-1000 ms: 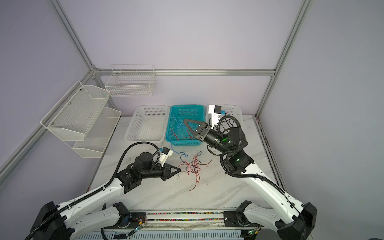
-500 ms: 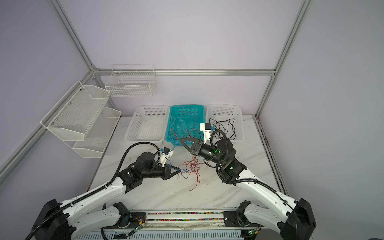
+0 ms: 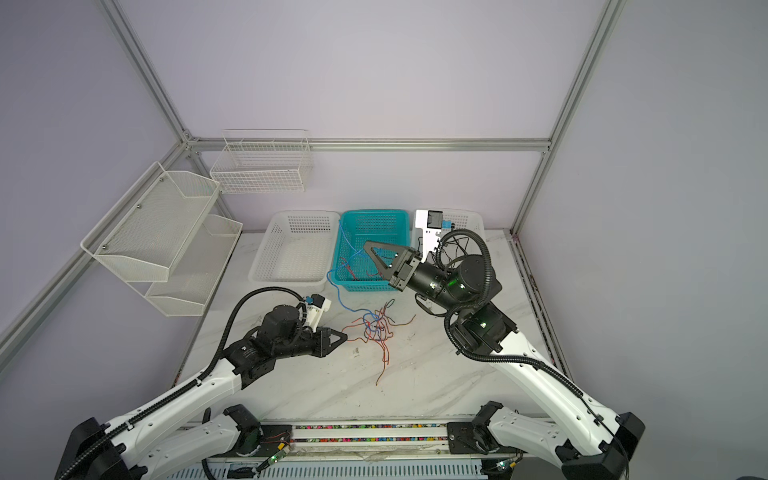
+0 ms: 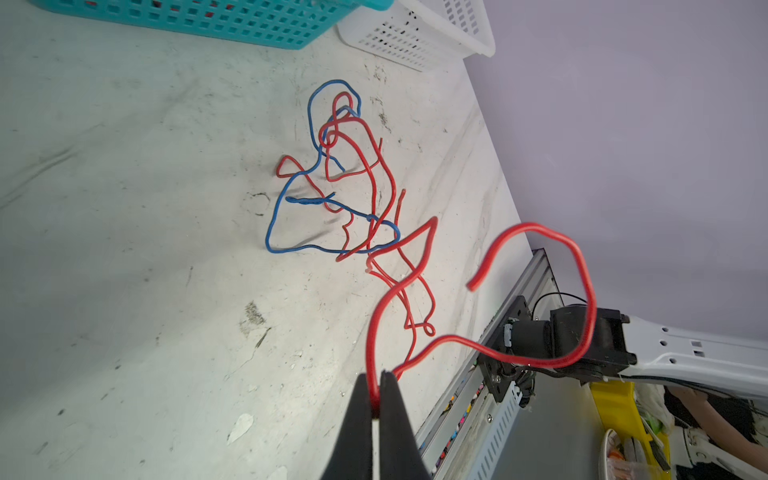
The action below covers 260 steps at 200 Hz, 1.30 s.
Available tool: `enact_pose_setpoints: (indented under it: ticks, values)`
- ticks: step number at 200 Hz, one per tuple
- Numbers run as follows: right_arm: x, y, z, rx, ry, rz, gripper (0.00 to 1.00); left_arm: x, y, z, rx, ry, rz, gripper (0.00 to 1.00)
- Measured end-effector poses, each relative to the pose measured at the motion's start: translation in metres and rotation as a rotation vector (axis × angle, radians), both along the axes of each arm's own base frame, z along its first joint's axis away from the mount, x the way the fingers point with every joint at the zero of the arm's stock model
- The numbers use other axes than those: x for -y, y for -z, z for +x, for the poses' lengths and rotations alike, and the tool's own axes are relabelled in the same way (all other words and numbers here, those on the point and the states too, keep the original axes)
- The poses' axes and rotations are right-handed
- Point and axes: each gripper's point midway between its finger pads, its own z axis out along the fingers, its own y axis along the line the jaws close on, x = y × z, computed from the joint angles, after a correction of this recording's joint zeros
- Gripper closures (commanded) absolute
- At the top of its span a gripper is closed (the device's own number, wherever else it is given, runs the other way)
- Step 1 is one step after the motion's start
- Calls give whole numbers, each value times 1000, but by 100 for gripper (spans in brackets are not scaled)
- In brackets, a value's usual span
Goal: Untangle the cables
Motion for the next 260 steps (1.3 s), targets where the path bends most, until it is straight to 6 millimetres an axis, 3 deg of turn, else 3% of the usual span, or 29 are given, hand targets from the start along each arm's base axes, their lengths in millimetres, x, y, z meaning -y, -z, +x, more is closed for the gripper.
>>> enact_pose_setpoints:
  ticks: [62, 125, 191, 229, 260]
  values:
    - [-55, 26, 73, -21, 50, -110, 100, -48, 7, -13, 3, -106, 167, 100]
    - [-123, 53, 147, -21, 39, -145, 100, -68, -5, -13, 88, -83, 321, 100]
    - [-195, 114, 216, -18, -15, -180, 100, -73, -15, -19, 143, -72, 322, 100]
    - [-230, 153, 242, -7, -73, -182, 100, -74, -16, -19, 147, -73, 320, 100]
    - [-246, 183, 257, -15, -88, -189, 100, -73, -16, -19, 147, -72, 319, 100]
